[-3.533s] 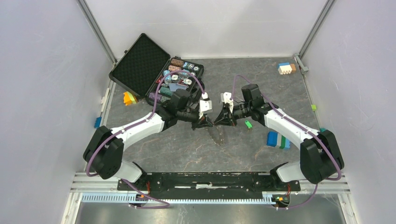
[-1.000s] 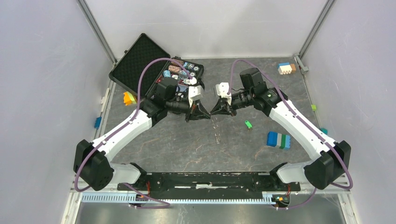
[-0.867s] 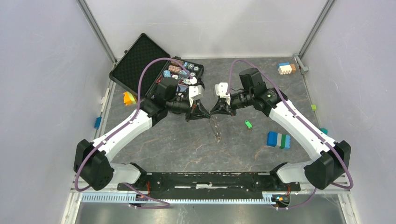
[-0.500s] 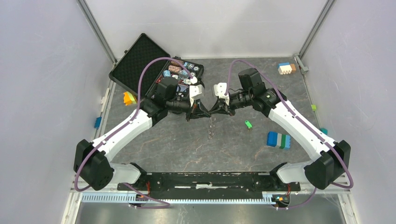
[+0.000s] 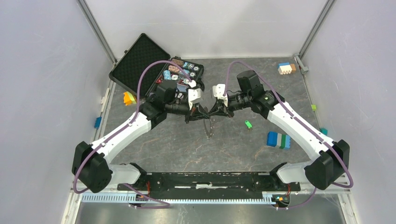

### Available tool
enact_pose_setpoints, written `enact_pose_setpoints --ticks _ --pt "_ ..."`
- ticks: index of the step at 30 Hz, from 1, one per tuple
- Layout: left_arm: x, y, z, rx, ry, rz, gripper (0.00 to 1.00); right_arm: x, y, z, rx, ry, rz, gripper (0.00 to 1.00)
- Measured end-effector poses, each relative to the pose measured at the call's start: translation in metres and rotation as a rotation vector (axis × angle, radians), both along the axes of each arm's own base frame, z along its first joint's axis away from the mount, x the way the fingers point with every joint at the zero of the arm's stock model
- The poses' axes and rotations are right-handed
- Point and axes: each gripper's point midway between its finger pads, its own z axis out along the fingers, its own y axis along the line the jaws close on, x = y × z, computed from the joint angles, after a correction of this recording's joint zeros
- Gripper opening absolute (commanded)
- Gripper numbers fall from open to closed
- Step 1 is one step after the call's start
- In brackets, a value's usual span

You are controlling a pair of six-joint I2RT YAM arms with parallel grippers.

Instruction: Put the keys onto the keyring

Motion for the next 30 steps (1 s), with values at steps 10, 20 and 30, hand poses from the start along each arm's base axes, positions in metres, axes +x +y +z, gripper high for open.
enact_pose_setpoints --ticks 10,20,30 --pt "-0.004 0.002 -0.008 -0.009 -0.016 -0.010 0.02 -0.001 0.001 -0.007 0.011 0.010 -0.008 0.29" --pt "-0.007 0.010 -0.025 0.012 -0.091 -0.026 0.02 -0.006 -0.002 -0.016 0.010 0.028 0.004 0.41" --pt "0.000 0.011 -0.030 0.000 -0.131 -0.012 0.02 -0.013 -0.003 -0.031 0.013 0.062 0.029 0.34"
